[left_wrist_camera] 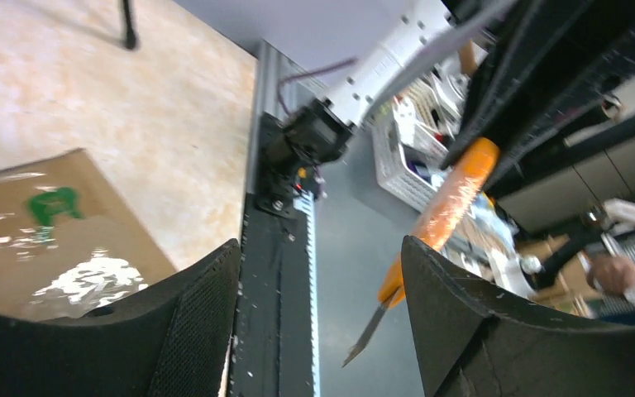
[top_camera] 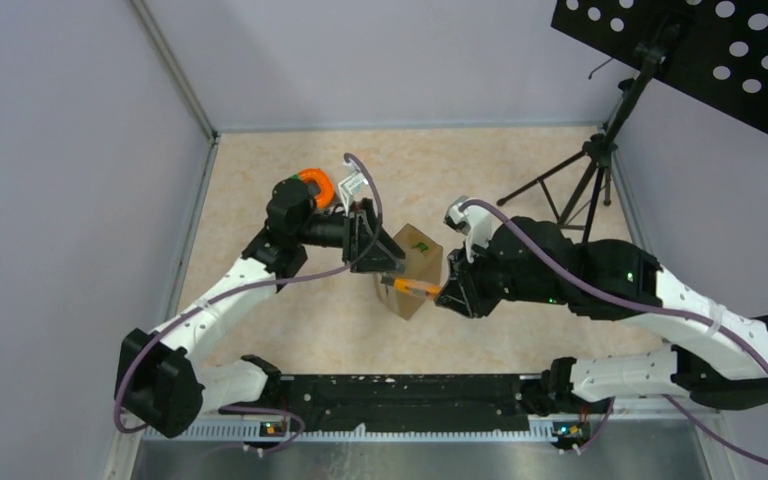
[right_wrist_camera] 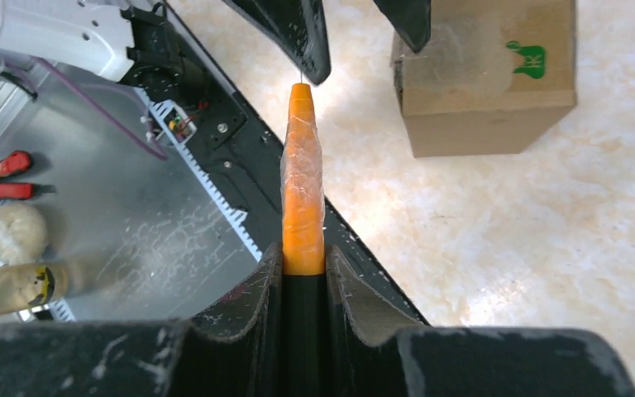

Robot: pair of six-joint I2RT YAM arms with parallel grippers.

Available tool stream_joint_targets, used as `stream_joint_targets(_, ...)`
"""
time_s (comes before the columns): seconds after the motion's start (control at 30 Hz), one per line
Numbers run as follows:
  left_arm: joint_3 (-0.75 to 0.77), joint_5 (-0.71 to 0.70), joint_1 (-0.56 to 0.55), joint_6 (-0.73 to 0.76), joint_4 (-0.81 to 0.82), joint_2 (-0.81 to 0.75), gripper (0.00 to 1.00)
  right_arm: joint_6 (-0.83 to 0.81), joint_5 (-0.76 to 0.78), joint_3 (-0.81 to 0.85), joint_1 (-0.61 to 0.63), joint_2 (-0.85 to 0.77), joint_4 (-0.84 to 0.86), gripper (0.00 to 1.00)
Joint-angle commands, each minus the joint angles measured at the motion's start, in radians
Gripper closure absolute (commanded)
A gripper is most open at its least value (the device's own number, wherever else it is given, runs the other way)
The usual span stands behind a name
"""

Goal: Unpack the express box

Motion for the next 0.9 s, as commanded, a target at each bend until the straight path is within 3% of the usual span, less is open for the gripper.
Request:
stream_joint_targets(0.0, 0.08, -0.179, 0.049, 0.001, -0.047, -0.002, 0.25, -0.034, 0.09, 0.107, 0.003, 0.03, -0.097, 1.0)
stream_joint_targets(0.13, 0.166, -0.479, 0.092, 0.101, -0.299, -0.007, 0.21, -0.064, 0.117, 0.144, 0.004, 0.08, -0.135, 1.0)
stream_joint_targets(0.27, 0.229, -0.653, 0.112, 0.155, -0.476, 0.072, 0.19, -0.1, 0.15, 0.178, 0.003, 0.137, -0.148, 1.0)
stream_joint_targets(0.57, 0.24, -0.591, 0.097, 0.184, -0.487, 0.223, 0.15, -0.173, 0.193, 0.232, 0.003, 0.232, -0.141, 1.0)
stream_joint_targets(0.87, 0.227, -0.631, 0.03, 0.197, -0.545, 0.301, 0.17, -0.215, 0.193, 0.26, 0.004, 0.276, -0.136, 1.0)
